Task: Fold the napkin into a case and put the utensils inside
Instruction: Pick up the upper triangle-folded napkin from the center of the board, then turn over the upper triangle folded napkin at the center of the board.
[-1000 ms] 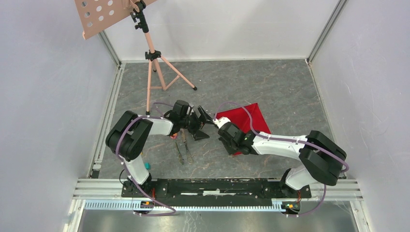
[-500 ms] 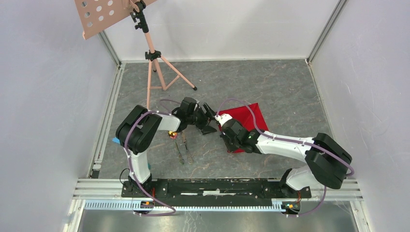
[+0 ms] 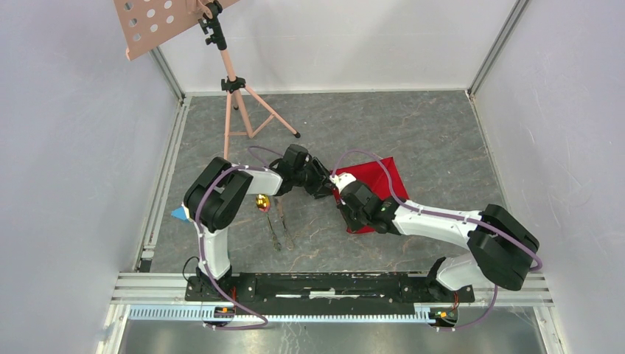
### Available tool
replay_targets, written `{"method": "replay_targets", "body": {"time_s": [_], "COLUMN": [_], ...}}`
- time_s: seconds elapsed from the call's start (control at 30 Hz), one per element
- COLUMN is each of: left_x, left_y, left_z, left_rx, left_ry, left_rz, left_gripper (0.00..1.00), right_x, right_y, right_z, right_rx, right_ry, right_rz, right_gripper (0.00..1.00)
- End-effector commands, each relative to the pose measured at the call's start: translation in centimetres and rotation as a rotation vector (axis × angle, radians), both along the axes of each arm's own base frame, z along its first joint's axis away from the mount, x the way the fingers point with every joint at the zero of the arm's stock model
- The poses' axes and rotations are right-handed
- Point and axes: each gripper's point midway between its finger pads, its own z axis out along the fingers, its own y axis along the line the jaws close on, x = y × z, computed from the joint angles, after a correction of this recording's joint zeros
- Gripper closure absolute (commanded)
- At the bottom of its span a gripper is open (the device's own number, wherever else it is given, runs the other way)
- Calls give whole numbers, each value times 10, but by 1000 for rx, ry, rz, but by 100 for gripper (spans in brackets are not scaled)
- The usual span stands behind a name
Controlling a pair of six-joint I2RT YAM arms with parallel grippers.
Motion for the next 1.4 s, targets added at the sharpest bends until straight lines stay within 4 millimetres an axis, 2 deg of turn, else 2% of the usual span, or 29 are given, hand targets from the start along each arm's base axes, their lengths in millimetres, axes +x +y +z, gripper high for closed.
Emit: {"method": "replay_targets", "body": {"time_s": [0.0, 0.27, 0.6, 0.7, 0.73, 0.77, 0.93, 1.0, 1.1, 1.2, 1.27, 1.37], "left_x": [8, 20, 27, 31, 35, 37, 36, 32, 22, 17, 14, 12], "left_y": [1, -5, -10, -11, -9, -7, 0, 2, 20, 49, 77, 124], "left_z": [-16, -12, -12, -8, 1, 7, 34, 52, 71, 104, 128, 186], "left_rx": [69, 78, 91, 99, 128, 133, 130, 120, 153, 185, 220, 254], "left_ry": [-23, -44, -59, -78, -105, -121, -161, -192, -209, -264, -291, -395], "left_rz": [-5, -4, -14, -21, -30, -28, -31, -44, -50, -26, 11, 90], "left_gripper": [48, 64, 66, 76, 93, 97, 98, 98, 98, 98, 98, 98], "right_x": [5, 5, 2, 2, 2, 1, -5, -9, -14, -22, -25, -39], "right_y": [4, 1, -2, -3, -4, -3, 1, 5, 20, 51, 77, 127], "right_z": [13, 15, 14, 13, 15, 16, 23, 29, 42, 64, 85, 132], "right_rx": [49, 59, 65, 63, 63, 67, 105, 136, 202, 329, 396, 518], "right_ry": [-34, -40, -39, -39, -42, -43, -30, -22, 5, 37, 51, 61], "right_rz": [0, -8, -10, -11, -9, -4, 19, 28, 71, 149, 214, 366], "right_gripper": [100, 100, 100, 100, 100, 100, 100, 100, 100, 99, 100, 100]}}
